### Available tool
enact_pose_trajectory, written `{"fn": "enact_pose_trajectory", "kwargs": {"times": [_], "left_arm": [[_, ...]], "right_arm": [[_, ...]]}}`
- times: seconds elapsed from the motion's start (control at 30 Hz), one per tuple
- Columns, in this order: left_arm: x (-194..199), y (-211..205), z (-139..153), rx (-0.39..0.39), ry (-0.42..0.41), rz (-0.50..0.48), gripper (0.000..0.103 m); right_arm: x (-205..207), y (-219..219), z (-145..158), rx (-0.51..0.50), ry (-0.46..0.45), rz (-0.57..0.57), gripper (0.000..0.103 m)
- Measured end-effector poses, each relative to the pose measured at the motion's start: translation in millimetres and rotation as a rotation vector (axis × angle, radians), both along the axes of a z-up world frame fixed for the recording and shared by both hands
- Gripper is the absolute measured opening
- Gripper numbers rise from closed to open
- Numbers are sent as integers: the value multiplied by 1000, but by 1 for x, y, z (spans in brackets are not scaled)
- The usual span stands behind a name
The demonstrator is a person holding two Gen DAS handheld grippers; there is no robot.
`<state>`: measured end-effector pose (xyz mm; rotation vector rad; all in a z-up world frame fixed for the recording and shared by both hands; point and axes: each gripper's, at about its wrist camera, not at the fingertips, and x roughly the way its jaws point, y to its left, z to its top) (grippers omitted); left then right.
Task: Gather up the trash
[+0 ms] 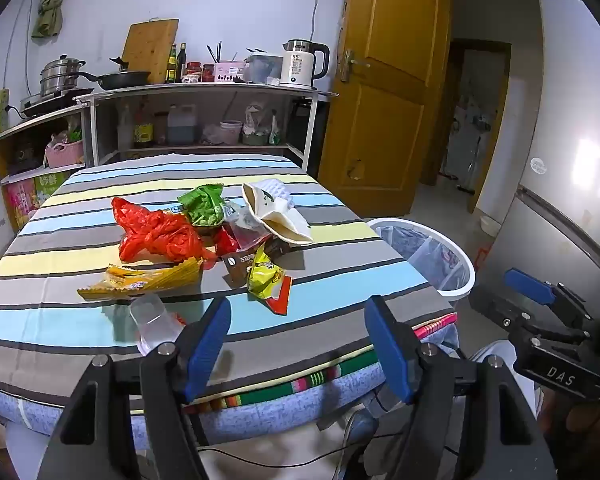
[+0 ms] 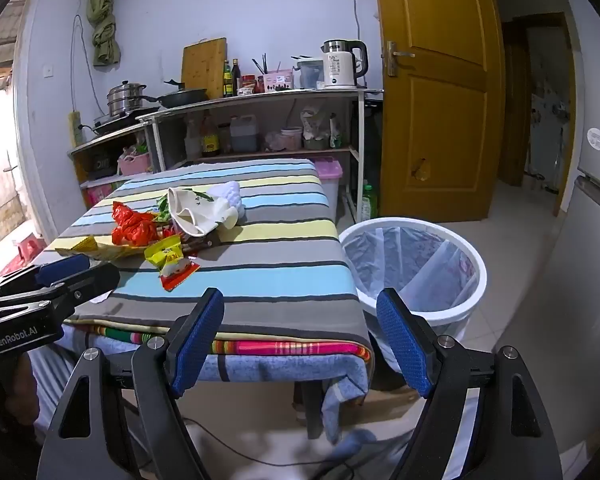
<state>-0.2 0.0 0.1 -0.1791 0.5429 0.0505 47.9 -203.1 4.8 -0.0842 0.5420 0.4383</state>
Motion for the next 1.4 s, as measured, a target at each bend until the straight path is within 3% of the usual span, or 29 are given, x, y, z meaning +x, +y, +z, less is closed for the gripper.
{"fn": "enact_pose_trajectory", "kwargs": {"times": [1.4], "left_arm": [[-1,1,6,7,-3,4,71]], "right_arm": [[2,4,0,-8,1,-1,79]]}}
